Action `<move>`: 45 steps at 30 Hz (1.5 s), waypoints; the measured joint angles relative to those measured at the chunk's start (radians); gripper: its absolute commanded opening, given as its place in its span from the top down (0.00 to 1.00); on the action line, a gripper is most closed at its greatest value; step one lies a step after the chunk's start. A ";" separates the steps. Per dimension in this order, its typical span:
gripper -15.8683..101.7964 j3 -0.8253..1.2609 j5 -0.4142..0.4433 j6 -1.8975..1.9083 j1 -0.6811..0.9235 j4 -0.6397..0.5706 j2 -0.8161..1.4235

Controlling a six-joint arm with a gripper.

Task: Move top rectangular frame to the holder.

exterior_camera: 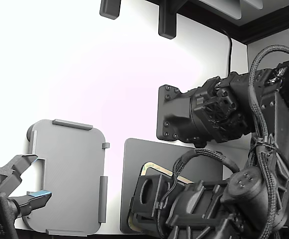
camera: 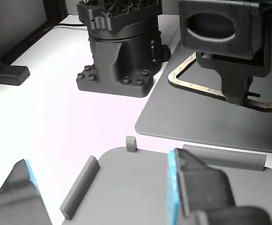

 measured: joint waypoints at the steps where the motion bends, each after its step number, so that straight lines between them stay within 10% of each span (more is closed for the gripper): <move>1: 0.96 -0.003 0.014 0.035 0.000 0.000 0.012; 45: 0.96 -0.187 0.155 0.787 -0.390 0.000 -0.091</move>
